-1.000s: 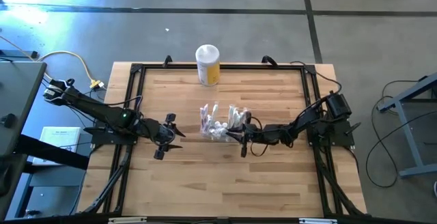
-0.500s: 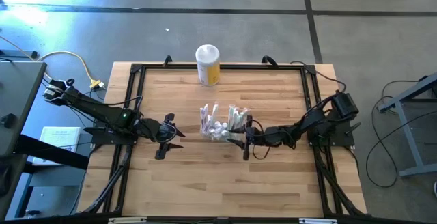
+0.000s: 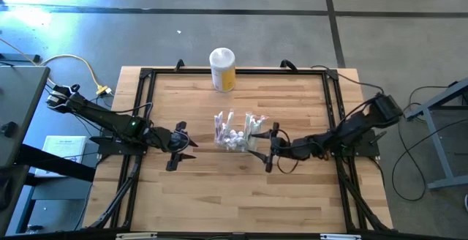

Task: Pick & Place toothbrushing station
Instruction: Return to Home Position

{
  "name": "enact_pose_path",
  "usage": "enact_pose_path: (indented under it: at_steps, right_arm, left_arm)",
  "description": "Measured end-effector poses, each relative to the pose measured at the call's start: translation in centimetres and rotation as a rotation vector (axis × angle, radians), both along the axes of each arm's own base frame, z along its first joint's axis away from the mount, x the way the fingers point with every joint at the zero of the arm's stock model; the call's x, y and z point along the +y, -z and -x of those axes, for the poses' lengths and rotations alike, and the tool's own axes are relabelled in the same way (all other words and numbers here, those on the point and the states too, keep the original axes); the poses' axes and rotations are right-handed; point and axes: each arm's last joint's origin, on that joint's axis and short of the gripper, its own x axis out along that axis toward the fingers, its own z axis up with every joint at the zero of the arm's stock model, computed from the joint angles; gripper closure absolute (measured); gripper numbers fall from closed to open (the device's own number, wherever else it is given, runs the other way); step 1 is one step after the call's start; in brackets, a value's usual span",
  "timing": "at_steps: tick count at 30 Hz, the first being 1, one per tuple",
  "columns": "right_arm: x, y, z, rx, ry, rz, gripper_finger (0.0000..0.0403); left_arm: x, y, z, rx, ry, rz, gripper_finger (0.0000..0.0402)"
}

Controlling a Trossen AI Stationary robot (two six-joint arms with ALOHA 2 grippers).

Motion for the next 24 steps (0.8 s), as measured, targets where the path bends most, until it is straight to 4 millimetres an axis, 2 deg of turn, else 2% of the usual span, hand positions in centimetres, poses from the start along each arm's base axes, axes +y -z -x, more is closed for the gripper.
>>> enact_pose_path:
  at_steps: [5, 9, 12, 15, 21, 24]
  right_arm:
    - [1.2, -2.5, 2.1, 0.003, -0.045, -0.034, 0.0147]
    - [1.8, -4.1, 4.2, 0.028, -0.074, -0.048, 0.0175]
    - [2.1, -5.2, 5.7, 0.043, -0.110, -0.075, 0.0204]
    - [2.2, -6.2, 7.2, 0.040, -0.148, -0.095, 0.0249]
    - [2.5, -7.3, 9.6, 0.062, -0.223, -0.077, 0.0383]
    - [2.8, -7.3, 10.3, 0.086, -0.249, -0.051, 0.0397]
  left_arm:
    - [0.1, 0.5, 0.3, 0.056, -0.019, 0.002, 0.0199]
    - [0.2, 0.5, 0.4, 0.060, -0.034, -0.019, 0.0199]
    - [0.2, 0.5, 0.5, 0.064, 0.025, -0.043, 0.0199]
    - [0.1, 0.2, 0.7, 0.047, 0.105, -0.053, 0.0199]
    - [0.5, -0.8, 2.1, 0.008, 0.106, -0.044, 0.0199]
    - [1.0, -1.3, 3.2, -0.014, 0.088, -0.047, 0.0199]
